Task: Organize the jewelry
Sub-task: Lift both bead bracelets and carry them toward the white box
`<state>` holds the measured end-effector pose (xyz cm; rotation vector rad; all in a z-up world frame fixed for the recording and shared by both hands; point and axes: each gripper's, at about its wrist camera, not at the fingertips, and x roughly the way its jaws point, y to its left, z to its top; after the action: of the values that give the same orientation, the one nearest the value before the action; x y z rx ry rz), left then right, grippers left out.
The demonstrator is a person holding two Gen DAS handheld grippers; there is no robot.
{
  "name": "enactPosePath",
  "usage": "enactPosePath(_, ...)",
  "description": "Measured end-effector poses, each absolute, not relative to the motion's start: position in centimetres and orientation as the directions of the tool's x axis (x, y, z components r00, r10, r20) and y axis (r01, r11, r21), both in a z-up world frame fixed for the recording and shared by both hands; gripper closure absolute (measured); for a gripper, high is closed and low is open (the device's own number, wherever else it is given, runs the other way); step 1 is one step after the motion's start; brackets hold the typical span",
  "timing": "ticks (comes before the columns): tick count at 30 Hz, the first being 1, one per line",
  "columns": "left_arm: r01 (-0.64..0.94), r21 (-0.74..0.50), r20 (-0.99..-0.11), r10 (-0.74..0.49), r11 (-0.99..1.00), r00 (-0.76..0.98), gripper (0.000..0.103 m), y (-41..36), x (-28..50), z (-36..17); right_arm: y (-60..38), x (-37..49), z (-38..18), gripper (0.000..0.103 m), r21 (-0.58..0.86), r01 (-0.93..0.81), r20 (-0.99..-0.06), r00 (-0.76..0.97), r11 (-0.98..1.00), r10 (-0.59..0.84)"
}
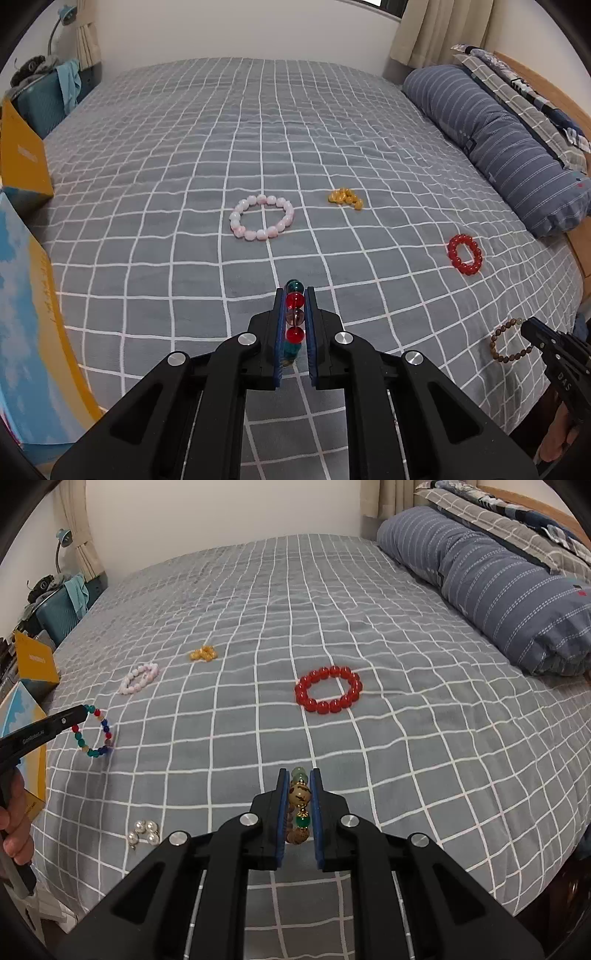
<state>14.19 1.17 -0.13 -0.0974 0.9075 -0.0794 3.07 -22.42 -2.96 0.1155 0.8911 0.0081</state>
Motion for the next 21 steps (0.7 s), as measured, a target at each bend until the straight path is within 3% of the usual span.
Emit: enactPosePath(21, -0.05, -0.104, -0.763, -0.048, 0.993, 0.645, 0.094, 5.1, 11.6, 5.0, -18.3, 5.3, 1.3, 0.092, 0.103, -0.015, -0.727, 0.682, 0.995, 0.086)
